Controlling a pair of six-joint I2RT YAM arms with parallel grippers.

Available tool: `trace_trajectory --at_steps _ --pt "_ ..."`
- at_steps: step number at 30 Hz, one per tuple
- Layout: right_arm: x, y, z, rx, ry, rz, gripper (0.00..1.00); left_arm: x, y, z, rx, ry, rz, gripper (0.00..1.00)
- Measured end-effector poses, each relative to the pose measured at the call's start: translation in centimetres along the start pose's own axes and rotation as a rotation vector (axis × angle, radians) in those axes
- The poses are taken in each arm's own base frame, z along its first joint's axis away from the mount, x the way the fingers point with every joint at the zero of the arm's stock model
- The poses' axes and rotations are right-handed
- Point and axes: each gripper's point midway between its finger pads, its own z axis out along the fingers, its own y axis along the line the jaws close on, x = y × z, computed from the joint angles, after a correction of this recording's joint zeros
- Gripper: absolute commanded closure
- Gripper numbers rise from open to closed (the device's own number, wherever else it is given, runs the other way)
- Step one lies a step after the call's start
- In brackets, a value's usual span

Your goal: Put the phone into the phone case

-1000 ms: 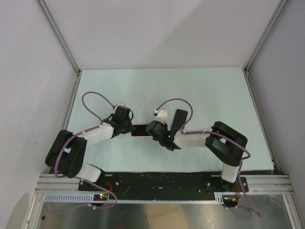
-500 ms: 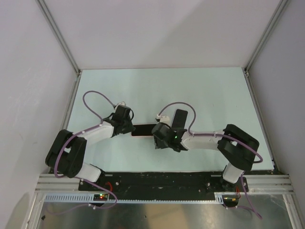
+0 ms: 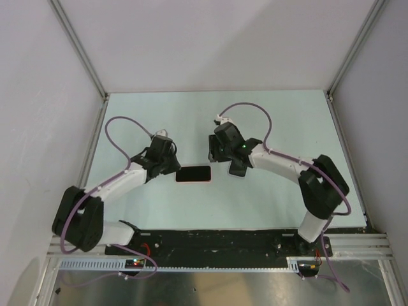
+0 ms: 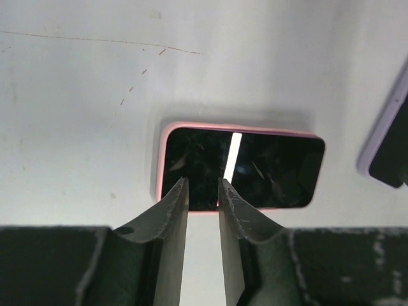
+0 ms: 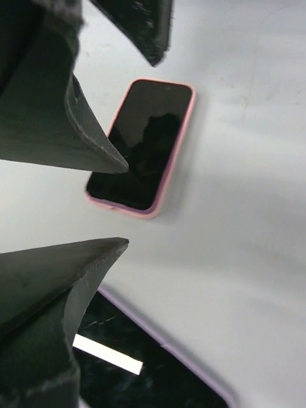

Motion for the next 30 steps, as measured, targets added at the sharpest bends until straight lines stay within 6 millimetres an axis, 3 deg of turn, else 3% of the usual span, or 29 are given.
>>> trace_trajectory --at_steps 5,13,25,30 --pt "-1.2 0.7 3.7 -0.033 0.031 -0.033 0.56 -0.1 -1.5 -2.7 0.057 -0.049 -0.012 0.79" --pt "2.7 0.1 8.3 -0.038 0.166 -0.073 0.57 6.1 -2.6 -3.0 0.055 0.058 -0.002 0.92" --pt "3.2 0.6 8.7 -0.061 0.170 -0.096 0.59 8.3 -1.0 -0.3 -0.053 0.115 -0.042 1.00" --pt "4.2 0.8 7.9 -0.074 0.165 -0.100 0.60 8.3 0.0 0.5 -0.097 0.117 -0.059 1.00"
